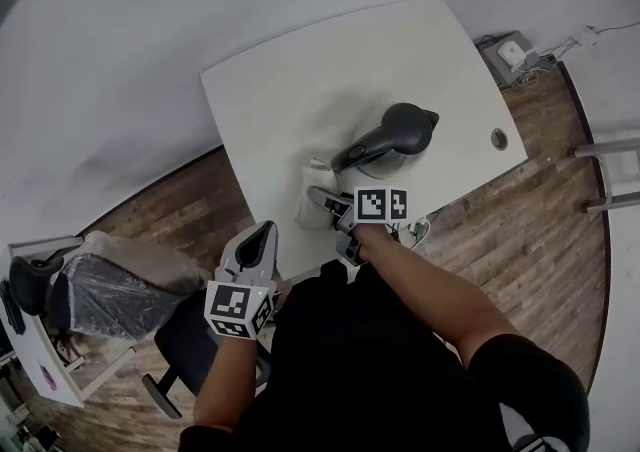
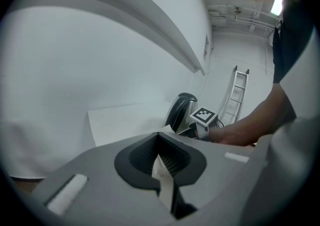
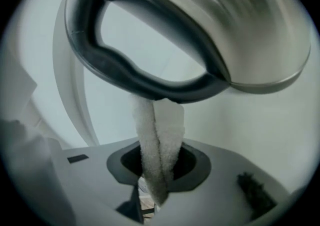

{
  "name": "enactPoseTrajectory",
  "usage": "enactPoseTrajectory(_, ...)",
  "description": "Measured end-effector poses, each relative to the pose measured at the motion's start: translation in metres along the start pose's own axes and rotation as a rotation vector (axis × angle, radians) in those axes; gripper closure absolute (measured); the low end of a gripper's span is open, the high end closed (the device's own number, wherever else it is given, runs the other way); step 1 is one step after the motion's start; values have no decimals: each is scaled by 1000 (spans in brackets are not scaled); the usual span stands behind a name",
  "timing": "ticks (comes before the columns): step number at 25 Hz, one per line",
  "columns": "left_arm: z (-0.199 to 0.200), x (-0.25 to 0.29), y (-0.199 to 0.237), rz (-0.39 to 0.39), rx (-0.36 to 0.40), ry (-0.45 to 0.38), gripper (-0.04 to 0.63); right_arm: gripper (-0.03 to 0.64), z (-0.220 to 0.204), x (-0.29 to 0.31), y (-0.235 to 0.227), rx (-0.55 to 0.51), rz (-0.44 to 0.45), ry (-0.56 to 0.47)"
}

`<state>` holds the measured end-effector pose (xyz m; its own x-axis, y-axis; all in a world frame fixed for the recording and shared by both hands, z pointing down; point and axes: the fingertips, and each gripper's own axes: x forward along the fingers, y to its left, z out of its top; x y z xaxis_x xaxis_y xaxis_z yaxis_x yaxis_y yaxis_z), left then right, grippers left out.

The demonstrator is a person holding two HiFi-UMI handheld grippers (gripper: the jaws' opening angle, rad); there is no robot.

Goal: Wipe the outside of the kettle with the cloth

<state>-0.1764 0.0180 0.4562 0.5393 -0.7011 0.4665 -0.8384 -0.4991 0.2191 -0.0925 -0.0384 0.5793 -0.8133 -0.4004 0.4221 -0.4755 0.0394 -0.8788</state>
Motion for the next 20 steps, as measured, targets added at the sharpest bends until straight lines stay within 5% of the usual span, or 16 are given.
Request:
enactPoseTrajectory(14,7,23,-27,-124,36,-13,589,522,5,-69,-46,-4,-154,-93)
enactPoseTrajectory(20,10,30,-45,-188,43,-25,589,522,16,-110,-17,-55,-107,-160)
